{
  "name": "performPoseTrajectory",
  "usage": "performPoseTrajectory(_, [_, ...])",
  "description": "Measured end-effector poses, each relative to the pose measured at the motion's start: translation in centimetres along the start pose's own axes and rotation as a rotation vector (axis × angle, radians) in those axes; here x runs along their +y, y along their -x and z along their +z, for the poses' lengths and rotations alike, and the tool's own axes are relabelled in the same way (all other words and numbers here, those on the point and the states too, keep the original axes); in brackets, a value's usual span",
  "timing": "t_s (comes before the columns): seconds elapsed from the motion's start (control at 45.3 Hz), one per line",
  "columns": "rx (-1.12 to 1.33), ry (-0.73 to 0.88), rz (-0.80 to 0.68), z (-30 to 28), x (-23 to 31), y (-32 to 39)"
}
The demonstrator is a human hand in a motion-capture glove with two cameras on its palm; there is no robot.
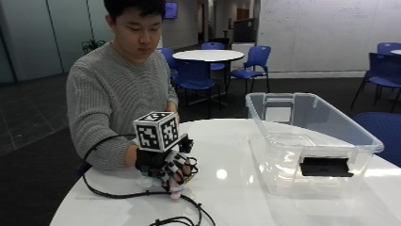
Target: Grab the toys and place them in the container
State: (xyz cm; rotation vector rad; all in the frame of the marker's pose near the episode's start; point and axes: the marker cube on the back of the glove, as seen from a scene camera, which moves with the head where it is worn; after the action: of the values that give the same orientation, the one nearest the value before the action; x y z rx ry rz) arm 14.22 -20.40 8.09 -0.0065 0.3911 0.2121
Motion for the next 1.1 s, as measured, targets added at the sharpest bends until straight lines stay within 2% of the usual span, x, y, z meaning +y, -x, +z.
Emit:
performPoseTrajectory(0.265, [-0.074, -0.048, -0.046, -3.8, 0.1, 1.1])
performPoseTrajectory(0.353, [-0.147, -0.080, -0.122, -6.5, -0.6, 3.4])
performPoseTrajectory(0.419, [-0.203, -0.132, -0.247, -9.6, -1.6, 6.7])
performPoseTrajectory(0.53, [-0.323, -0.185, -0.413, -16.4, -6.8, 12.5])
performPoseTrajectory(0.662, [-0.344, -0.188, -0.447, -21.5, -13.8, 21.1])
performPoseTrajectory(0.817, [-0.172, -0.177, -0.525, -20.7, -18.7, 28.1])
performPoseTrajectory(0.971, [-0.162, -0.116, -0.567, -18.4, -22.3, 31.8])
performPoseTrajectory(1.104, [-0.138, -0.022, -0.481, -15.9, -25.9, 34.6])
